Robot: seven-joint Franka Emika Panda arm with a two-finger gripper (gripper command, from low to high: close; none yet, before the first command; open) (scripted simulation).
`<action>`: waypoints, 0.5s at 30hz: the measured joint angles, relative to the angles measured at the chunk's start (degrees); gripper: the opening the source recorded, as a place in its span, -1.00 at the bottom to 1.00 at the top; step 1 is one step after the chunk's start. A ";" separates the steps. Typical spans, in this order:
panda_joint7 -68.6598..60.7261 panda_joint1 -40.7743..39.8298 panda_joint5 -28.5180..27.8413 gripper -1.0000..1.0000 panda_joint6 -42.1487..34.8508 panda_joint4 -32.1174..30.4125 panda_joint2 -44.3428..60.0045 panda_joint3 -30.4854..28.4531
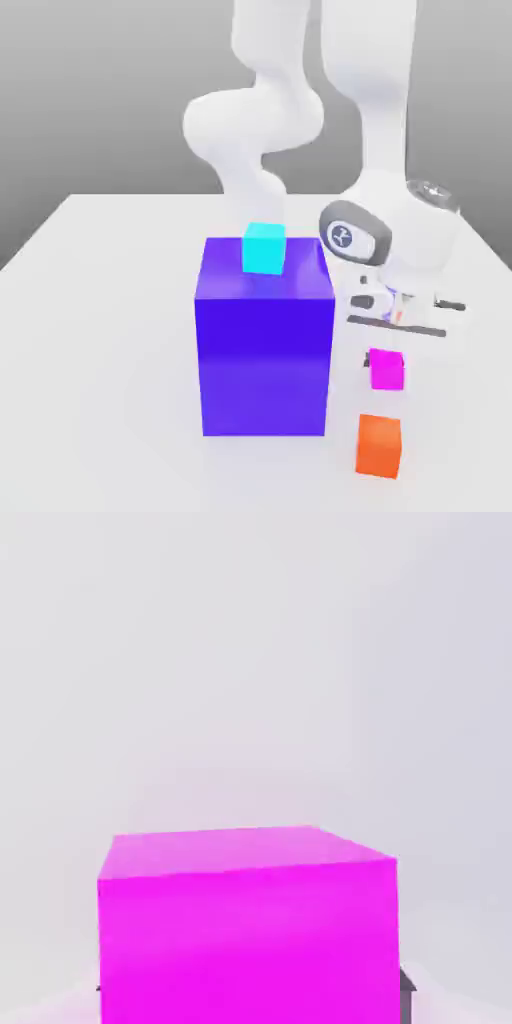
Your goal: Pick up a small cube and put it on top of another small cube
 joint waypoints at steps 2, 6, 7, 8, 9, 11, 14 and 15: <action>0.10 -2.99 2.00 -1.00 2.94 -0.58 -1.53 2.92; -8.47 -7.93 14.74 -1.00 -0.80 -2.63 -9.06 10.76; -10.97 -7.82 18.24 -1.00 -2.34 -3.09 -11.19 11.60; -13.10 -6.95 21.25 -1.00 -3.96 -3.51 -13.33 11.93; -15.11 -6.39 23.99 -1.00 -5.26 -3.24 -14.98 11.98; -19.27 -5.33 29.26 -1.00 -6.86 -0.57 -16.70 11.02; -24.36 -9.12 33.18 -1.00 -9.28 5.18 -16.21 8.69; -26.05 -10.30 34.23 -1.00 -10.13 7.22 -15.79 8.00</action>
